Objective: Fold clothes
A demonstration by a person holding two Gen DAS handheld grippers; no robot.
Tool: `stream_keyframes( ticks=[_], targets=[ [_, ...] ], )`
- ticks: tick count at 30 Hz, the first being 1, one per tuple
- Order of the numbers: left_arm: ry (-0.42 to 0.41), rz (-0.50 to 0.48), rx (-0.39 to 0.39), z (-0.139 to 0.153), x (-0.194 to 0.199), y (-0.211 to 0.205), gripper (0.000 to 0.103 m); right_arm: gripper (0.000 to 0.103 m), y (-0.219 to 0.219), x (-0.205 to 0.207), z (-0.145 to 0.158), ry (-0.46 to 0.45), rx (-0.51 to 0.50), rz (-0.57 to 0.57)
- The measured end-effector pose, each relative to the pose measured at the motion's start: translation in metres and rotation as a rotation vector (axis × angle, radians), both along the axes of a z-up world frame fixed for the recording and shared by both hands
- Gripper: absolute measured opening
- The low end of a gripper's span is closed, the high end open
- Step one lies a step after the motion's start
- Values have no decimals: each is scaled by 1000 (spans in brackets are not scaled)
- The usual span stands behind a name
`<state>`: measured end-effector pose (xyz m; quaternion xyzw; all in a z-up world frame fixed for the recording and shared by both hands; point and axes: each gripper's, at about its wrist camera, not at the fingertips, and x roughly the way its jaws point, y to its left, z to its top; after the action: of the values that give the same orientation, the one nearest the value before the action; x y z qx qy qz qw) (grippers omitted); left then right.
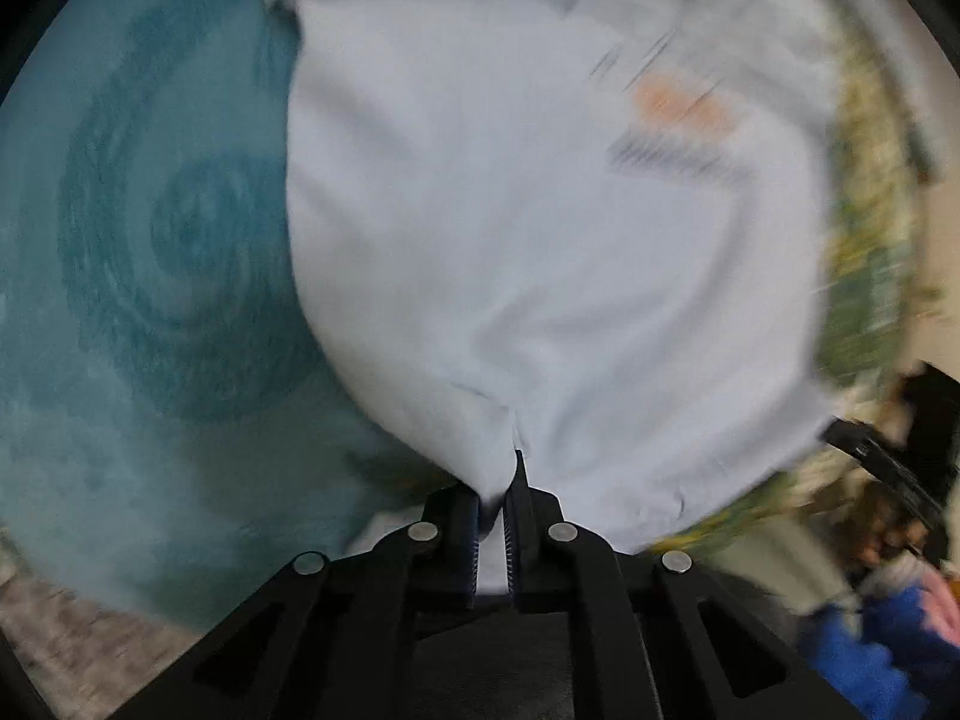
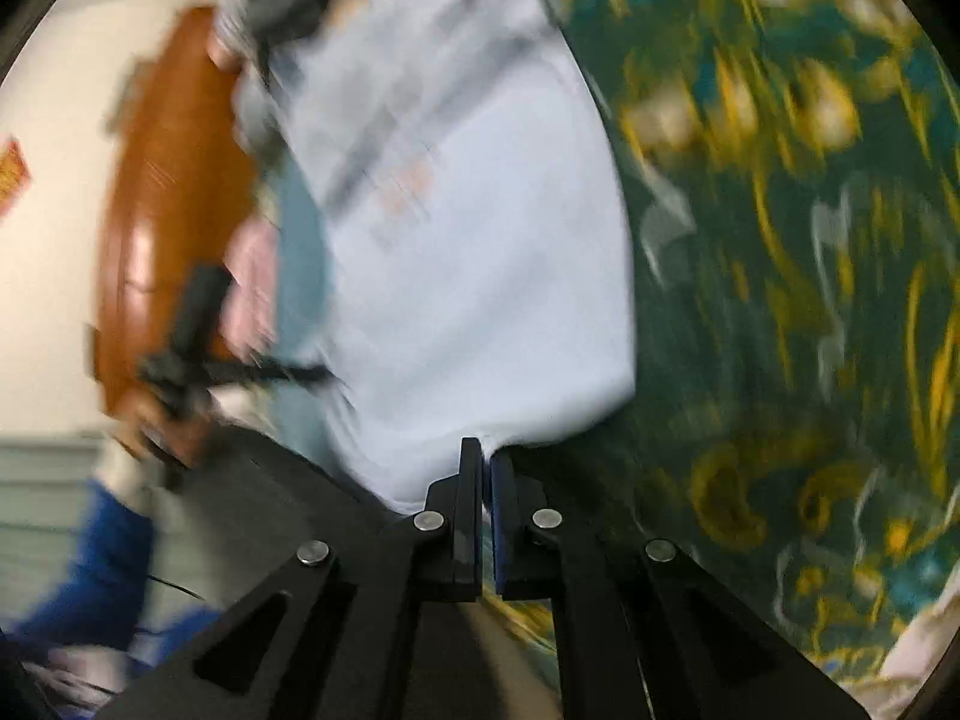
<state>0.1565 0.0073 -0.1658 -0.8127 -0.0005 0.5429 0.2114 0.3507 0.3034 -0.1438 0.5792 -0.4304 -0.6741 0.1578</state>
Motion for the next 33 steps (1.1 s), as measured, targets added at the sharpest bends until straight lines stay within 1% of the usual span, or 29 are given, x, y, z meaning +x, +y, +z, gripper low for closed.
stream_keyframes(
  ticks=[2, 3, 4, 5, 6, 7, 8, 9, 10, 11, 12, 13, 15, 16, 18, 22, 23, 24, 25, 27, 29, 31, 32, 33],
  targets=[
    [29, 57, 54, 17, -22, -3, 7, 2, 20, -26, 17, 61, -55, -52],
    [47, 95, 75, 24, -36, -5, 7, 2, 35, -49, 28, 112, -68, -91],
    [72, 142, 92, 28, -53, -8, 7, 2, 43, -64, 34, 141, -70, -117],
    [104, 209, 121, 31, -71, -12, 8, 2, 55, -82, 39, 169, -73, -156],
    [141, 289, 158, 33, -89, -17, 8, 2, 70, -108, 43, 201, -74, -219],
    [178, 369, 194, 35, -108, -22, 8, 2, 77, -121, 44, 210, -61, -250],
    [198, 456, 236, 33, -126, -29, 14, 2, 84, -138, 43, 206, -37, -276],
    [195, 531, 268, 28, -135, -35, 24, 2, 86, -151, 40, 191, -20, -286],
    [182, 579, 292, 23, -137, -38, 29, 2, 88, -164, 38, 175, -3, -295],
    [174, 591, 308, 19, -134, -39, 40, 2, 87, -172, 35, 158, 18, -293],
    [172, 586, 316, 16, -131, -39, 47, 2, 86, -179, 33, 141, 39, -290],
    [178, 561, 314, 14, -126, -41, 49, 2, 87, -180, 29, 131, 48, -290],
    [224, 473, 274, 16, -108, -35, 56, 2, 84, -182, 22, 109, 51, -309],
    [244, 448, 262, 17, -109, -33, 57, 2, 88, -181, 19, 94, 52, -319],
    [255, 408, 266, 10, -103, -26, 57, 2, 93, -178, 11, 60, 50, -340],
    [294, 389, 275, -1, -96, -6, 55, 3, 89, -173, 8, 27, 73, -339],
    [305, 378, 273, -2, -96, -2, 44, 3, 88, -173, 9, 26, 81, -337],
    [315, 368, 271, -2, -96, 3, 14, 3, 88, -172, 12, 28, 84, -337],
    [324, 349, 270, 1, -94, 8, 5, 3, 89, -171, 15, 30, 87, -337],
    [339, 306, 274, 11, -85, 17, 6, 3, 88, -167, 24, 39, 95, -336],
    [347, 279, 301, 35, -66, 6, 6, 3, 87, -157, 36, 51, 97, -324],
    [345, 259, 330, 51, -49, -26, 6, 3, 81, -131, 56, 47, 103, -268],
    [330, 262, 353, 67, -34, -45, 5, 3, 77, -117, 64, 38, 101, -241],
    [305, 278, 388, 84, -18, -61, 6, 3, 72, -94, 73, 14, 64, -216]
  ],
)
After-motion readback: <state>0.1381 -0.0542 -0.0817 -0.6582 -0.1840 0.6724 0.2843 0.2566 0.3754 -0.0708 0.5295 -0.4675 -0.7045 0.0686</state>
